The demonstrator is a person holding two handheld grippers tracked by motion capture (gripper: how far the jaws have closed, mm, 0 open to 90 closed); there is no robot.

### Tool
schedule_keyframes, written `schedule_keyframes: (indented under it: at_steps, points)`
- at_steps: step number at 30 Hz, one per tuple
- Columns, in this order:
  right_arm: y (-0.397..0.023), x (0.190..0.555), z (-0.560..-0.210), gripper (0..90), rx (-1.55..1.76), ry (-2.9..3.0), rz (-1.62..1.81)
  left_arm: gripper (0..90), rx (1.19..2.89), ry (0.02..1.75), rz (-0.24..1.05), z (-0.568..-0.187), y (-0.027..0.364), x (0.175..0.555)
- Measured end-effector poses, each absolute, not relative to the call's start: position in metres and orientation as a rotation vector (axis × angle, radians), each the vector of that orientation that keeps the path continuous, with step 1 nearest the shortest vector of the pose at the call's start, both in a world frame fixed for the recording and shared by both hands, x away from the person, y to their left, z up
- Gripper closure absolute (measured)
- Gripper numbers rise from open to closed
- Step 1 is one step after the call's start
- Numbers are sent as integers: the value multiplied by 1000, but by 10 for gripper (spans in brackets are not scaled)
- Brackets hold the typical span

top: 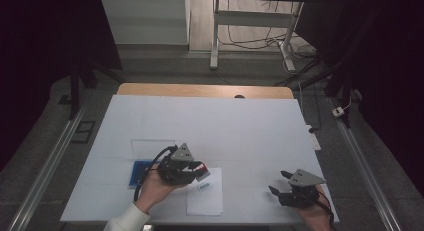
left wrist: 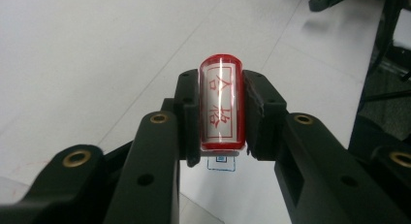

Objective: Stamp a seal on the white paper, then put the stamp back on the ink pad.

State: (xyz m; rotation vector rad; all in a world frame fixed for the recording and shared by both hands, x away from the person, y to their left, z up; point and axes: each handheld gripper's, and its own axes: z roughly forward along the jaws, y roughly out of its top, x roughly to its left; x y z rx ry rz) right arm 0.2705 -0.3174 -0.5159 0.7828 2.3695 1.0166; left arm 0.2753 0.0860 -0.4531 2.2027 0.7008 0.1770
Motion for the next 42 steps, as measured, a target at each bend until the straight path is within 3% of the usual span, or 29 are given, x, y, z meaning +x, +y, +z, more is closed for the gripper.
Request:
schedule_keyframes:
  at_steps: [24,42]
  points:
    - [-318,271,-517,298,793,2365,1021,697,2135,716,201,-432,133,267]
    - [-318,273,-517,298,793,2368,1019,698,2124,827,241,-436,168,269]
